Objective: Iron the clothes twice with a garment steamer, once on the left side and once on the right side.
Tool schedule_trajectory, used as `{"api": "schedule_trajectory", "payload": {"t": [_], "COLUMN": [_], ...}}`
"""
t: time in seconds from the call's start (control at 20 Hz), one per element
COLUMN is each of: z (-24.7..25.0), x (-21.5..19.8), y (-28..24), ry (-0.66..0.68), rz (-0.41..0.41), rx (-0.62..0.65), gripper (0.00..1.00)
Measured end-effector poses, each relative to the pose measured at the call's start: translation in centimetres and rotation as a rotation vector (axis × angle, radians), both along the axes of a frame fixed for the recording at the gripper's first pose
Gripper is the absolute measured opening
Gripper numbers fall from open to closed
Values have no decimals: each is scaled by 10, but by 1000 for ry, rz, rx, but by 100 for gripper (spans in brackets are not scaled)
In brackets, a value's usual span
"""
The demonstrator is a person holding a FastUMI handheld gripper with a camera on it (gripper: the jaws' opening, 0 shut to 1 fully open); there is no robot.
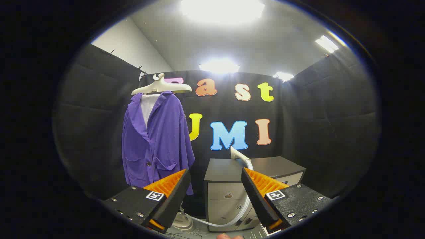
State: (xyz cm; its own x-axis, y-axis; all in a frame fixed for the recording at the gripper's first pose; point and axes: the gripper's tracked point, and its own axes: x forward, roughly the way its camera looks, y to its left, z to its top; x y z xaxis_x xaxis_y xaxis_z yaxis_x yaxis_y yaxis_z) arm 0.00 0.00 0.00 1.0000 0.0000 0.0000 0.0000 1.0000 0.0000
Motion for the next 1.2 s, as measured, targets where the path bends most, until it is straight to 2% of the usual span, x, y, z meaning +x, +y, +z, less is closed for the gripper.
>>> {"api": "schedule_trajectory", "payload": {"t": [0.65, 0.9, 1.2], "z": [-2, 0, 3], "x": [-13, -12, 7], "y": [9, -5, -34], "ry": [20, 24, 42], "rz": [3, -30, -93], "rx": [39, 46, 61], "gripper": [95, 95, 95]}}
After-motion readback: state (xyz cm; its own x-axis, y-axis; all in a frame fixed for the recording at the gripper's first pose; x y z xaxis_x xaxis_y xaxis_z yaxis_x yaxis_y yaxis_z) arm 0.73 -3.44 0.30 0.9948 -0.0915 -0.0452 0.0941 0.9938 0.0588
